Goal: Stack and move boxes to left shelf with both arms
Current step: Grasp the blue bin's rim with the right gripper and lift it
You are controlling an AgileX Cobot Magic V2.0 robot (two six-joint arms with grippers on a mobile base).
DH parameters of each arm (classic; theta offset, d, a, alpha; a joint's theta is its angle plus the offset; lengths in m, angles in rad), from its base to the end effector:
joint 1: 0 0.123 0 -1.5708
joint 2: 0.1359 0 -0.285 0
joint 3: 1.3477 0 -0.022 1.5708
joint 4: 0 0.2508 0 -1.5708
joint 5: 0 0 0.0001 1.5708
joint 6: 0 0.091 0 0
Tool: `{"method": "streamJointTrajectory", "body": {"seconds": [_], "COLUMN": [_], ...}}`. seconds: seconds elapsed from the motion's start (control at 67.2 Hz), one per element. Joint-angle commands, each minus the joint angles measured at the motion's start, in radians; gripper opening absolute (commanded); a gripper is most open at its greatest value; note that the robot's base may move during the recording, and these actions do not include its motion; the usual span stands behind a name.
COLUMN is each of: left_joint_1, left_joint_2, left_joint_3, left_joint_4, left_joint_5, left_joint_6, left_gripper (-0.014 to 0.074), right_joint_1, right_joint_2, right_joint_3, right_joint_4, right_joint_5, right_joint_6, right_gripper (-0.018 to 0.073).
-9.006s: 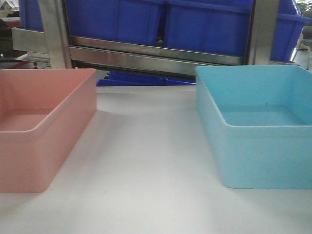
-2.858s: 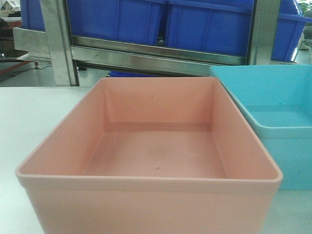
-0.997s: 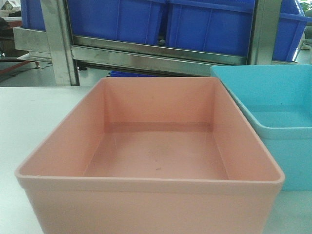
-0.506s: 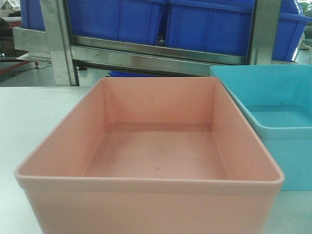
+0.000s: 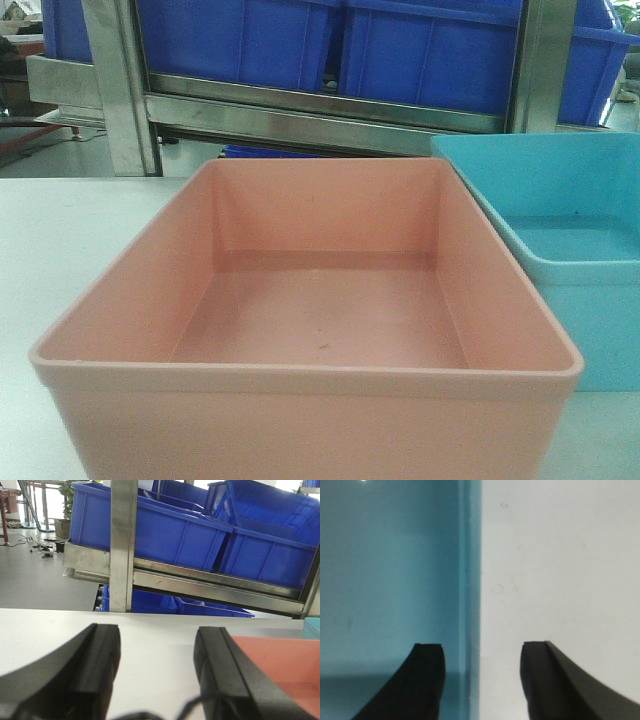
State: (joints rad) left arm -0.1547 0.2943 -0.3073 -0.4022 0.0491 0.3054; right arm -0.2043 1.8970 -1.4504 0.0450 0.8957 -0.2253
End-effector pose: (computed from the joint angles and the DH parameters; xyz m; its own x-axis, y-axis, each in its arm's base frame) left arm 0.0779 -0.0140 0.2937 0.0374 -0.1032 -0.9940 0.1774 0.9795 -0.0950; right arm 0.3901 -0.0776 0.2240 -0.9503 -0.0030 -0.3115 0.0060 0.9996 -0.0282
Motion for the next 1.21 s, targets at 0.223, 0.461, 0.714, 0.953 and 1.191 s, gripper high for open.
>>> {"method": "streamJointTrajectory", "body": {"seconds": [0.223,0.461,0.714,0.953,1.191], "left_joint_1": [0.000,0.000,0.000,0.000,0.000], "left_joint_2": [0.005,0.005,0.005,0.005,0.005], "left_joint_3": [-0.030,-0.030,-0.030,-0.030,-0.030], "left_joint_4": [-0.012,-0.012,-0.012,-0.012,-0.012], "left_joint_5": [-0.076,-0.076,-0.076,-0.076,-0.076], "left_joint_6": [0.000,0.000,0.000,0.000,0.000], "left_gripper": [0.0262,0.0262,0.0262,0.0262,0.0262], "right_joint_1": [-0.005,-0.051,-0.149,-0.183,-0.088], "right_joint_2": [-0.004,-0.066,-0.160,-0.204,-0.293], "right_joint_3": [-0.035,-0.046,-0.140,-0.226,-0.225], "right_joint_4": [0.024,0.051,0.123,0.252,0.260], "right_joint_5": [0.002,0.025,0.140,0.307,0.393], "right_joint_6": [-0.032,-0.032,-0.032,0.018,0.160], "right_gripper": [0.0092,0.0055,0.0055,0.0055,0.0055]}}
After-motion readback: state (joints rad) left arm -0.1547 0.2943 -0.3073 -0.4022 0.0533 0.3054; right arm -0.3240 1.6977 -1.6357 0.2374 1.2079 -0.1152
